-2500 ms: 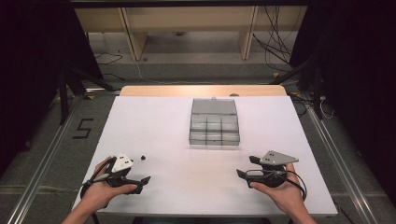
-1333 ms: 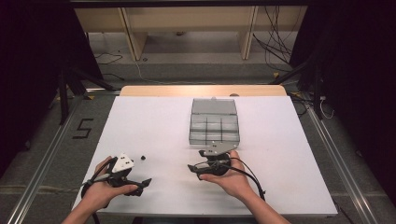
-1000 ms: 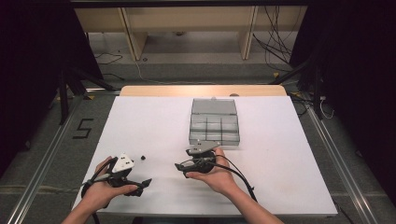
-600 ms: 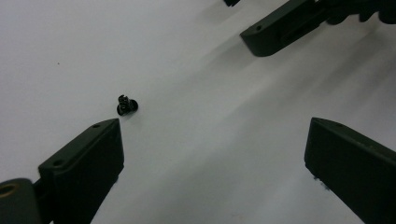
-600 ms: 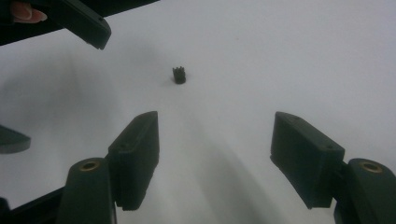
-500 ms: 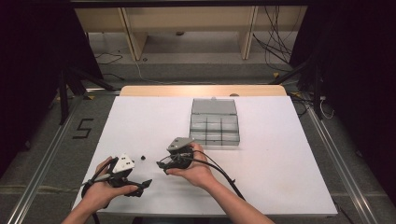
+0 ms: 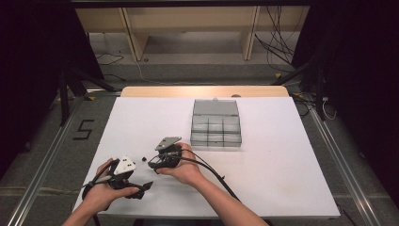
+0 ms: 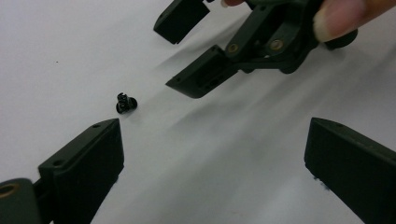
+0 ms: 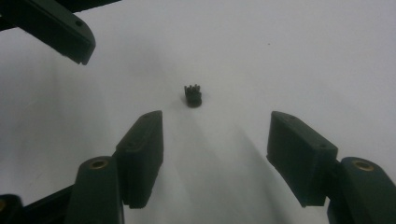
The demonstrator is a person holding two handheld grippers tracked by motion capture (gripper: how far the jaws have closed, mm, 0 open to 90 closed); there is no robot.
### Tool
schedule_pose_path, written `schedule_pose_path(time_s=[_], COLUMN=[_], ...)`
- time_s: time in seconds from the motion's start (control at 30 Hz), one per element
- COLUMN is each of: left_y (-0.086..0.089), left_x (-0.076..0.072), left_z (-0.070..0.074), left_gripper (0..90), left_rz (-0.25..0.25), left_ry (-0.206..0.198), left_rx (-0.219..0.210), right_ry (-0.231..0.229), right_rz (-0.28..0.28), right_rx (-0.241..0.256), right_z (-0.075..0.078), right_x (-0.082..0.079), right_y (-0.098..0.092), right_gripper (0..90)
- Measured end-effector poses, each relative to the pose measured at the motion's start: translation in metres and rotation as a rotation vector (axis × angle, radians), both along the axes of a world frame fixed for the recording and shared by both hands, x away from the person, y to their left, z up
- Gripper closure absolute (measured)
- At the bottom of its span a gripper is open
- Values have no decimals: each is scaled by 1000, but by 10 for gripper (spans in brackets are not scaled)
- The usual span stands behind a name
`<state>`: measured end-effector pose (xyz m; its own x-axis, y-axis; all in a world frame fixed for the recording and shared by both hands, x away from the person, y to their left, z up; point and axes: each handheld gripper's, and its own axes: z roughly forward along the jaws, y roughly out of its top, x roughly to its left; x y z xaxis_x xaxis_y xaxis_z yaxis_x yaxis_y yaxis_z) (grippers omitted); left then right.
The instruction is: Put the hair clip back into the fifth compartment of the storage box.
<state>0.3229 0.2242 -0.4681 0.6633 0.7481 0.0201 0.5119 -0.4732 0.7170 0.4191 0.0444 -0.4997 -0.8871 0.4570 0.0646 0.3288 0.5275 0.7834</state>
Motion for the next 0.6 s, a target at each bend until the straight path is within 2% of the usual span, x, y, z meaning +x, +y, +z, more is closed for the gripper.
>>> schedule_pose_path(time_s=[0.4, 0.6], left_y=[0, 0], left_x=[0, 0], left_z=[0, 0], left_gripper=[45, 45], left_rz=[-1, 0], left_ry=[2, 3], left_rx=[3, 3], right_ry=[10, 19], right_rz=[32, 50], right_rx=[-35, -62], right_z=[-3, -5], right_x=[9, 11], right_y=[30, 38], right_gripper=[468, 505])
